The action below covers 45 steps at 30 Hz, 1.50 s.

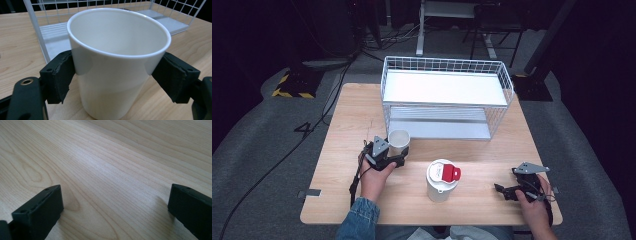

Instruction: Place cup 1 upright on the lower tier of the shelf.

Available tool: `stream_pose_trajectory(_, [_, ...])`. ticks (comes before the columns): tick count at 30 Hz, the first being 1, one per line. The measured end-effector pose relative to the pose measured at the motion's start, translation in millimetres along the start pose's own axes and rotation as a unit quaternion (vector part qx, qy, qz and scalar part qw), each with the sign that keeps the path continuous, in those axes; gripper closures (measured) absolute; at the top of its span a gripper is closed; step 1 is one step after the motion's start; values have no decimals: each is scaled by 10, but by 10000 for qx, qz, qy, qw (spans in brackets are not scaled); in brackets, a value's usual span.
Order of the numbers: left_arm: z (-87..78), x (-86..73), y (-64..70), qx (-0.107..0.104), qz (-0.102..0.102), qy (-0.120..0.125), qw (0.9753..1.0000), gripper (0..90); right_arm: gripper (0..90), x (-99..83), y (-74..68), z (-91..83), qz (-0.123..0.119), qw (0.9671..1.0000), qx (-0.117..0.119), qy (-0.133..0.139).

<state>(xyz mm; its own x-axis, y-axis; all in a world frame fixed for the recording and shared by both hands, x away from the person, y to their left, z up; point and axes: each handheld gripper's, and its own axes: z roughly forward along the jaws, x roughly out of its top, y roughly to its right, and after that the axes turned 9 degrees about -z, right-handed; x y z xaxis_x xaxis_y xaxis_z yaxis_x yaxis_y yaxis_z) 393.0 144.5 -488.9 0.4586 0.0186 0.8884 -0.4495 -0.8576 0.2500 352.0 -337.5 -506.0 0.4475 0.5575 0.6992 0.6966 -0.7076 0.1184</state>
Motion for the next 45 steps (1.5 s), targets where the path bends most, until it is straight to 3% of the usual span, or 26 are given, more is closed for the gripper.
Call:
stream_pose_trajectory(7, [90, -13, -9, 40, -93, 93, 9999, 201, 1, 0, 0, 0, 0, 10000, 0, 1])
stream_pose_trajectory(25, [56, 2, 4, 106, 42, 31, 9999, 216, 1, 0, 0, 0, 0, 10000, 0, 0])
stream_pose_trajectory(35, [0, 73, 96, -50, -48, 205, 9998, 216, 1, 0, 0, 0, 0, 10000, 0, 0])
stream_pose_trajectory(45, [27, 247, 244, -158, 124, 219, 9996, 216, 1, 0, -1, 0, 5, 10000, 4, -3])
